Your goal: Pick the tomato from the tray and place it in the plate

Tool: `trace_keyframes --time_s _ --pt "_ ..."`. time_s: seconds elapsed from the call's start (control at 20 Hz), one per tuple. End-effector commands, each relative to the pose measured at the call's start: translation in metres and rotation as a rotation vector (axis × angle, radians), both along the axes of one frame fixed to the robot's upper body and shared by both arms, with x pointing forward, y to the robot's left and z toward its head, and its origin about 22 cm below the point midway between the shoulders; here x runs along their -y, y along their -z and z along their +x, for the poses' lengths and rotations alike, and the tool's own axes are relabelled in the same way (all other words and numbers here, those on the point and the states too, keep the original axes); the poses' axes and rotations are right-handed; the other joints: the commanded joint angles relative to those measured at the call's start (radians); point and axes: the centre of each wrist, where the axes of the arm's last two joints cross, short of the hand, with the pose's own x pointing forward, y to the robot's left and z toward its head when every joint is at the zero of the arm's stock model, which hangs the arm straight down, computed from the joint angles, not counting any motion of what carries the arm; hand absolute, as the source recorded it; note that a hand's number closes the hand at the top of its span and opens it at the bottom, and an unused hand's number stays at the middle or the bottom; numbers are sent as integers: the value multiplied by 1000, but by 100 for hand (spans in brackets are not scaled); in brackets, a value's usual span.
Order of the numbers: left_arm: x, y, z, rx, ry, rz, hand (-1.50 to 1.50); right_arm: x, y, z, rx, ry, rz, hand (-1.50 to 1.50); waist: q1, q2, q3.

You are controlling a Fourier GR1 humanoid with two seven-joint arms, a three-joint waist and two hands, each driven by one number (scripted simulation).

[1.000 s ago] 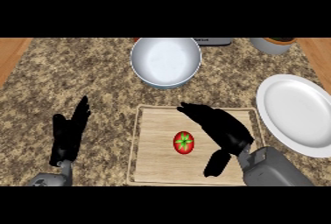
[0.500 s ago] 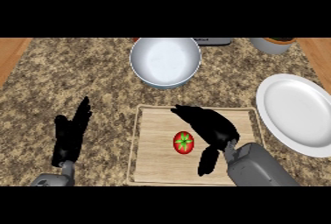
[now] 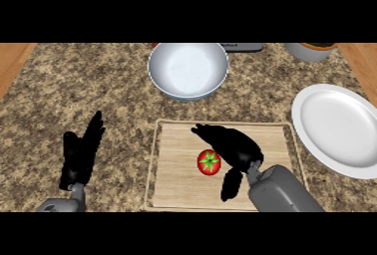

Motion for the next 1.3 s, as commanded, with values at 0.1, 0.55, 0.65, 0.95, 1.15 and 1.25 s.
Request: trace_keyframes --time_s 0.1,0.55,0.65,0.95,1.15,1.25 --pt "-16 -14 -10 -6 9 11 0 -3 12 -5 -14 -5 14 -150 0 -1 0" --pt "6 -2 -1 11 10 -6 0 -8 45 17 28 -58 -52 150 3 1 0" --pt "-5 22 -19 2 -2 -1 0 -3 26 6 56 -70 -24 150 0 0 0" --pt "3 -7 7 6 -19 12 0 11 28 9 152 -51 -18 150 -4 -1 0" --pt "-3 -3 -5 0 1 -4 0 29 23 32 185 261 -50 150 -7 -1 0" --pt "4 -3 -1 11 -5 1 0 82 29 50 177 430 -66 150 -9 6 1"
